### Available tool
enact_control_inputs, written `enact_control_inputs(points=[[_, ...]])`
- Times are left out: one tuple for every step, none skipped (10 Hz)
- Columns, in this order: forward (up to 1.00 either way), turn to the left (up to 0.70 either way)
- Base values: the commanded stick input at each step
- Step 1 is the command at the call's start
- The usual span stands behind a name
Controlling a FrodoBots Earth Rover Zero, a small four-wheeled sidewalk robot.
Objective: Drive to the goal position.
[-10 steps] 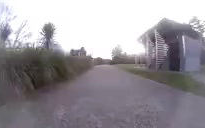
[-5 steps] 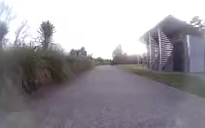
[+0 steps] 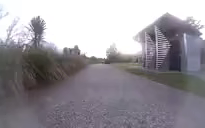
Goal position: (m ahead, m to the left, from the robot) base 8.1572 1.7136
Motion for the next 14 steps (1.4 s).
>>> enact_control_inputs(points=[[0.85,0.0],[0.85,0.0],[0.85,0.0],[0.85,0.0],[0.85,0.0],[0.85,0.0],[0.85,0.0],[0.85,0.0],[0.85,0.0],[0.85,0.0],[0.85,0.0],[0.85,0.0],[0.85,0.0],[0.85,0.0]])
